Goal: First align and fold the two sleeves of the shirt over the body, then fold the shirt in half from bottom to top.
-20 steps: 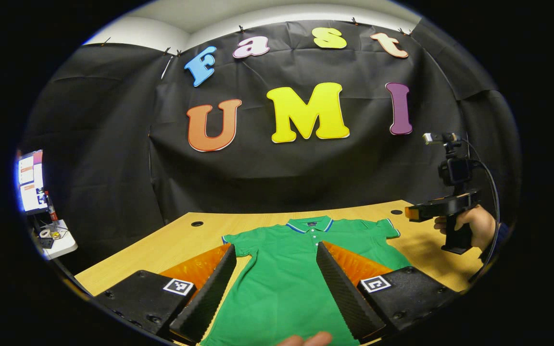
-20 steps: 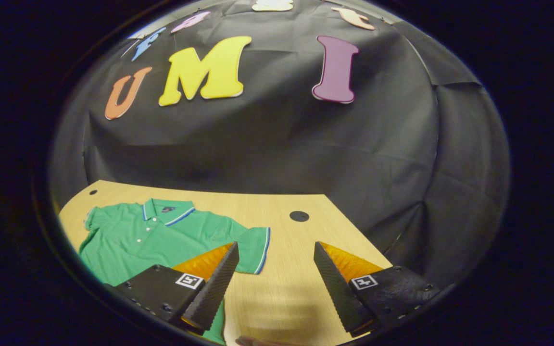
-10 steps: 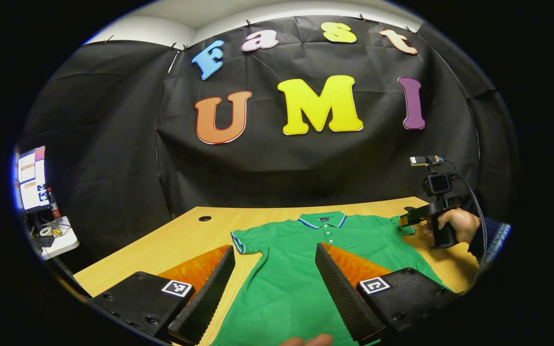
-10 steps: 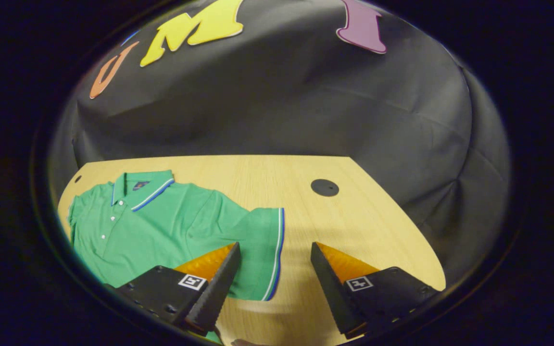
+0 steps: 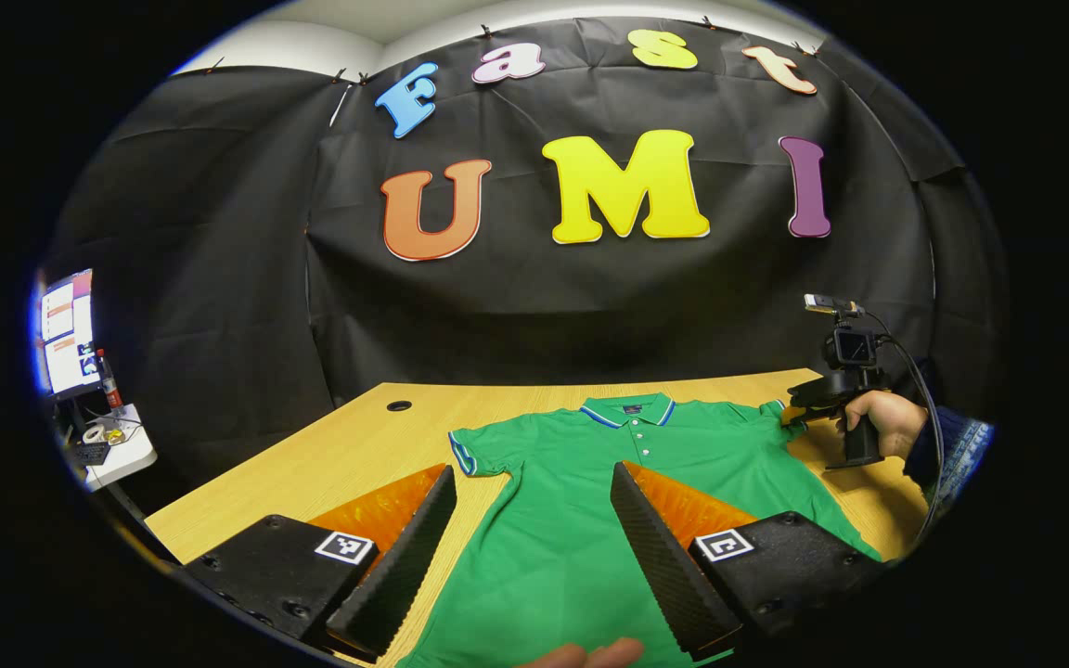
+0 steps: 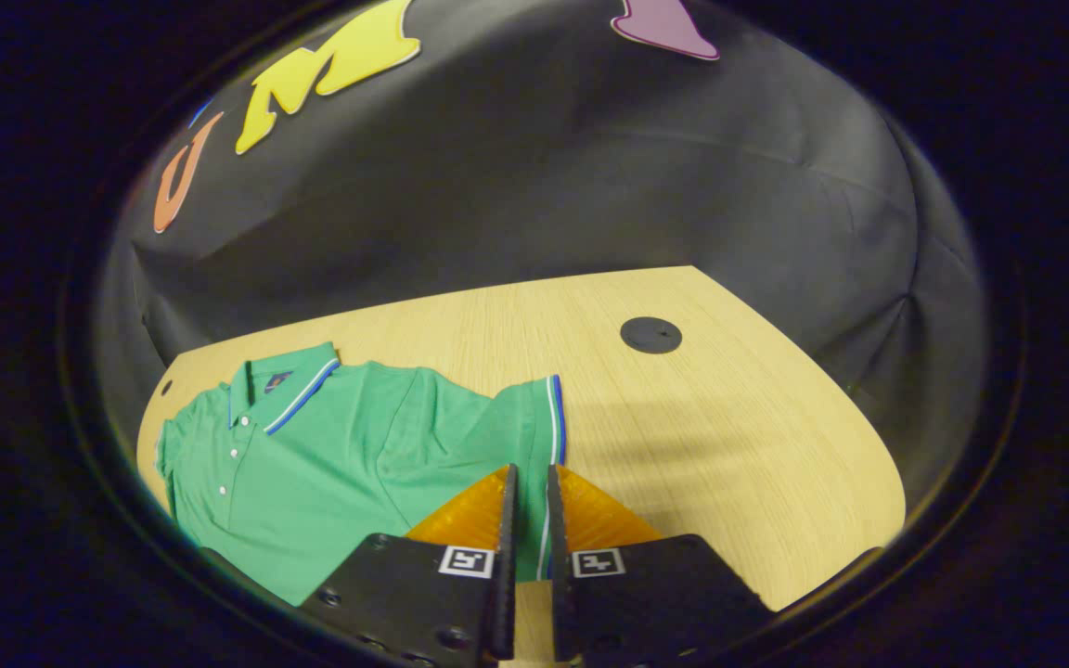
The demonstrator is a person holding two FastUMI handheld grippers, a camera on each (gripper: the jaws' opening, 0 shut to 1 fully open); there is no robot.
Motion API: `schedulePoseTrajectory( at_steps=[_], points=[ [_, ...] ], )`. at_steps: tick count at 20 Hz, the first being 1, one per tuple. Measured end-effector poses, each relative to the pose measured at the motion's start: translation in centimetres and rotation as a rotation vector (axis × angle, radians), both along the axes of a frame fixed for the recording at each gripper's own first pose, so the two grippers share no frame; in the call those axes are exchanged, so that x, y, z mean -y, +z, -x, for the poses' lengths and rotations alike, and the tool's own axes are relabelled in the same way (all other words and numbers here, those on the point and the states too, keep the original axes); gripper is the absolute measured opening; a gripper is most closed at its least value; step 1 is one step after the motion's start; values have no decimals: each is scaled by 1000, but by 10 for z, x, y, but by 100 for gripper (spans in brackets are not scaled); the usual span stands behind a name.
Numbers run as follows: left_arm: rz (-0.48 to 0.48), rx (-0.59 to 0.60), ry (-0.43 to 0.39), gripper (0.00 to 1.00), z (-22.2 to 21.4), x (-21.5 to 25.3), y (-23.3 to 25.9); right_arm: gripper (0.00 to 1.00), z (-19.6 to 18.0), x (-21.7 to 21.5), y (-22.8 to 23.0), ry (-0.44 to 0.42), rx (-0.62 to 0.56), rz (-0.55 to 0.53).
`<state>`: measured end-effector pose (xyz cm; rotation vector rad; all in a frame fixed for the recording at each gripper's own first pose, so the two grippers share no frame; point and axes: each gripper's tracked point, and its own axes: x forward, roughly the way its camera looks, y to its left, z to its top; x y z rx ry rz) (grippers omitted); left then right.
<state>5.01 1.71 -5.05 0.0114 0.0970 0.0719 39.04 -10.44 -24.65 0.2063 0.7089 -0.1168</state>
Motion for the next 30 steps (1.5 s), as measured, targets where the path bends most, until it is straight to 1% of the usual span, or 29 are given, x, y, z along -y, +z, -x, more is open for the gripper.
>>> schedulePoseTrajectory(
  at_steps=[1, 2, 3, 5, 9, 12, 15, 16, 17, 18, 20, 21, 22, 25, 26, 28, 30],
  points=[
    [-2, 2, 1, 100, 0, -1, 1, 6, -1, 1, 0, 3, 3, 13],
    [-5, 3, 4, 100, 0, -3, 2, 5, -1, 2, 2, 4, -2, 42],
    [-7, 5, 10, 100, 1, -5, 3, 0, 2, 1, 6, 15, -2, 75],
    [-13, 8, 17, 100, 1, -8, 4, 0, -1, -4, 25, 38, 36, 135],
    [-11, 9, 23, 100, 3, -10, 6, 0, -2, -27, 66, 76, 115, 211],
    [-8, 14, 13, 100, 5, -7, 8, 0, -2, -64, 90, 143, 165, 253],
    [-12, 20, 10, 100, 5, -7, 11, 0, -1, -110, 97, 207, 190, 252],
    [-14, 20, 13, 100, 5, -8, 10, 0, 0, -125, 100, 221, 199, 234],
    [-15, 20, 17, 100, 4, -10, 10, 12, 3, -141, 103, 242, 211, 198],
    [-14, 18, 23, 100, 4, -12, 10, 33, 5, -156, 110, 258, 232, 161],
    [-9, 18, 24, 100, 3, -12, 10, 75, 10, -163, 126, 261, 269, 138],
    [-11, 17, 22, 100, 2, -13, 8, 96, 14, -166, 131, 256, 285, 143],
    [-13, 15, 25, 100, 1, -14, 8, 99, 21, -166, 141, 253, 301, 145],
    [-11, 1, 20, 100, -4, -17, 4, 95, 49, -162, 172, 259, 360, 148],
    [-9, -19, 26, 100, -2, -18, 2, 96, 62, -159, 186, 262, 387, 149],
    [-20, 2, 31, 100, -5, -25, 11, 95, 89, -145, 208, 261, 445, 183],
    [-5, -20, 40, 100, -13, -31, 15, 95, 119, -131, 226, 253, 500, 212]
  ],
)
